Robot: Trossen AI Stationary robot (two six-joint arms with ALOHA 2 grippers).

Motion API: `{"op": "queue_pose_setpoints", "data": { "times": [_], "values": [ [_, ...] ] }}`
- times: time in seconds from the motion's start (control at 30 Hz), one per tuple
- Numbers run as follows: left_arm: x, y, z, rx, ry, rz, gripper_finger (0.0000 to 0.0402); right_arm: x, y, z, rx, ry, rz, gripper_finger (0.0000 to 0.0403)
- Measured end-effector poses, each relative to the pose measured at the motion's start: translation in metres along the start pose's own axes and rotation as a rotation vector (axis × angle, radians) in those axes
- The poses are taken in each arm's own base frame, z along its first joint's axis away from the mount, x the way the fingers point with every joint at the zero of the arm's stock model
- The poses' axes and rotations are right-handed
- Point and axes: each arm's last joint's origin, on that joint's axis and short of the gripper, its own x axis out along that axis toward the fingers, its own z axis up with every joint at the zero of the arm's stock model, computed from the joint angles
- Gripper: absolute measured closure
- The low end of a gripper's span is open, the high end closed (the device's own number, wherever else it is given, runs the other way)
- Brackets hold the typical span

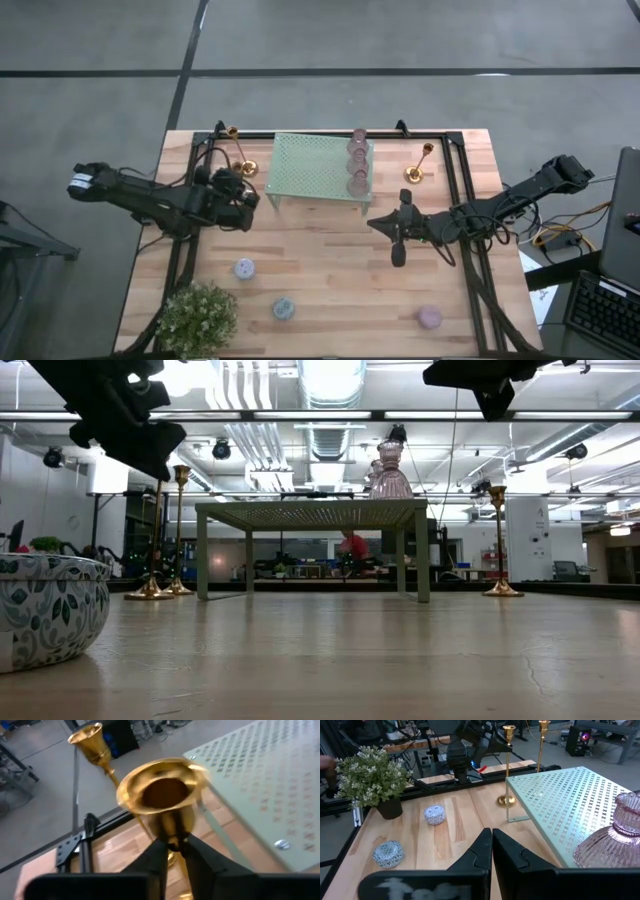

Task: Pick & Place candle stick holders
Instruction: Put the bottom left gold candle holder on the shelf

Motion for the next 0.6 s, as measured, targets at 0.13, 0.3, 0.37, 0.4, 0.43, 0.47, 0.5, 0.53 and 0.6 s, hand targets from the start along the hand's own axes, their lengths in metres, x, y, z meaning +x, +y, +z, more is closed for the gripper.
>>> {"op": "queue_pose_setpoints", "data": {
  "times": [0.13, 0.3, 0.37, 0.4, 0.43, 0.47, 0.5, 0.53, 0.6],
  "values": [
    [0.0, 0.001, -0.001, 0.044, 0.007, 0.008, 0.0385, 0.0, 0.0, -0.001, -0.002, 0.003, -0.001, 0.0394],
    [-0.001, 0.001, 0.0, 0.043, 0.011, -0.006, 0.038, 0.0, 0.0, -0.002, 0.001, 0.005, -0.001, 0.0394],
    [-0.002, 0.001, 0.003, 0.032, 0.014, -0.017, 0.0373, 0.0, 0.0, -0.002, 0.001, 0.005, -0.001, 0.0394],
    [-0.003, 0.001, 0.004, 0.029, 0.015, -0.023, 0.0372, 0.0, 0.0, -0.002, 0.001, 0.005, -0.001, 0.0394],
    [-0.004, 0.0, 0.005, 0.025, 0.016, -0.03, 0.0372, 0.0, -0.001, -0.002, 0.001, 0.005, -0.001, 0.0394],
    [-0.006, 0.0, 0.007, 0.021, 0.014, -0.036, 0.0374, 0.0, -0.001, -0.002, 0.001, 0.005, -0.002, 0.0394],
    [-0.007, 0.0, 0.01, 0.018, 0.011, -0.043, 0.0376, 0.0, -0.001, -0.003, 0.0, 0.006, -0.002, 0.0394],
    [-0.009, -0.001, 0.012, 0.018, 0.006, -0.049, 0.0379, 0.0, -0.001, -0.003, 0.0, 0.006, -0.002, 0.0394],
    [-0.013, -0.001, 0.018, 0.016, -0.01, -0.06, 0.0383, 0.0, -0.001, -0.003, 0.0, 0.006, -0.002, 0.0394]
  ]
}}
